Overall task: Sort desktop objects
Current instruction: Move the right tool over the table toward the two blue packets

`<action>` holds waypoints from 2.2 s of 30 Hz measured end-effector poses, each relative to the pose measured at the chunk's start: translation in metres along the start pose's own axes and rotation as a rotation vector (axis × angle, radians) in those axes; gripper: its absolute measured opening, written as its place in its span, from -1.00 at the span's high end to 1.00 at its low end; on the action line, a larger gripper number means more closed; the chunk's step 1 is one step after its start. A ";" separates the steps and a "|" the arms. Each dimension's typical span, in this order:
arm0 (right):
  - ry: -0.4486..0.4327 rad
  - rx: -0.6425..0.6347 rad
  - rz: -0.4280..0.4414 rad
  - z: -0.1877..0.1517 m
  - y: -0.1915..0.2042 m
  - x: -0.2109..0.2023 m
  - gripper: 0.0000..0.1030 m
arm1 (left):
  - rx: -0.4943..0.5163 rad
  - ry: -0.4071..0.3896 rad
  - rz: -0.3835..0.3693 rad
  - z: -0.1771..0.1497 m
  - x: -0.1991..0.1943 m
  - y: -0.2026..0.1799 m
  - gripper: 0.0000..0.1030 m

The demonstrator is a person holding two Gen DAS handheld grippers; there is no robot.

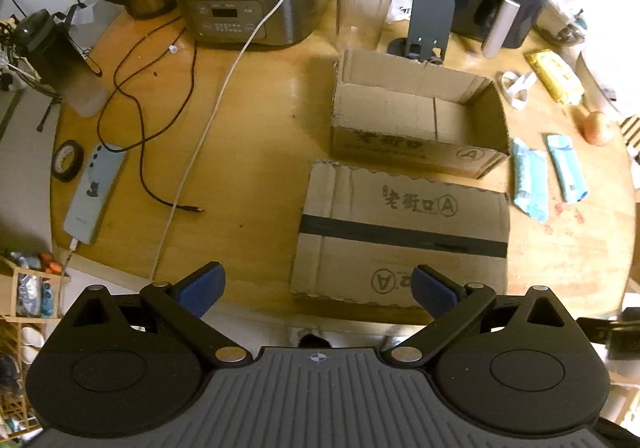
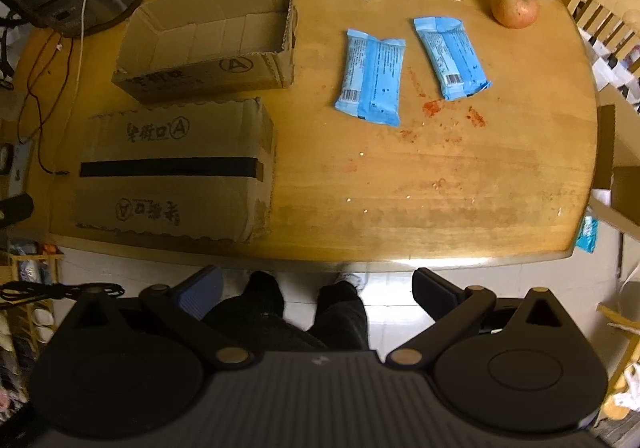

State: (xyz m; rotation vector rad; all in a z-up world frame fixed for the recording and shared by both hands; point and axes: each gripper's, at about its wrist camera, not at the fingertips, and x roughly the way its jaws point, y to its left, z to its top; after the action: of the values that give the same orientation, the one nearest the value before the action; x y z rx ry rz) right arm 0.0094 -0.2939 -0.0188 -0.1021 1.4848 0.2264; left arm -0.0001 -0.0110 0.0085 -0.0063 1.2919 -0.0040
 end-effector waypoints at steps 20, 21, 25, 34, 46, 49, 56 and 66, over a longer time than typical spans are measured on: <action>-0.051 -0.023 0.004 0.004 0.000 -0.009 -1.00 | -0.036 0.035 -0.081 0.005 0.005 -0.005 -0.97; -0.051 -0.024 0.000 0.004 0.000 -0.009 -1.00 | -0.033 0.034 -0.076 0.005 0.005 -0.006 -0.97; -0.052 -0.023 -0.001 0.005 -0.001 -0.009 -1.00 | -0.022 0.039 -0.059 0.007 0.005 -0.009 -0.97; -0.049 -0.024 -0.006 0.008 -0.005 -0.008 -1.00 | 0.008 0.044 -0.057 0.008 0.006 -0.019 -0.97; -0.046 -0.016 -0.024 0.008 -0.018 -0.004 -1.00 | 0.039 0.052 -0.054 0.008 0.007 -0.035 -0.97; -0.045 -0.013 -0.026 0.008 -0.023 -0.003 -1.00 | 0.045 0.053 -0.056 0.009 0.007 -0.040 -0.97; -0.044 -0.005 -0.029 0.006 -0.033 -0.004 -1.00 | 0.062 0.055 -0.059 0.008 0.007 -0.052 -0.97; -0.043 0.014 -0.037 0.003 -0.051 -0.004 -1.00 | 0.088 0.061 -0.070 0.006 0.008 -0.072 -0.97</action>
State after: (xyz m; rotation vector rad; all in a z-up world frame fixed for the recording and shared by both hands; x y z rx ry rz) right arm 0.0233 -0.3434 -0.0179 -0.1129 1.4407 0.1877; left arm 0.0078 -0.0827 0.0030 0.0245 1.3514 -0.1222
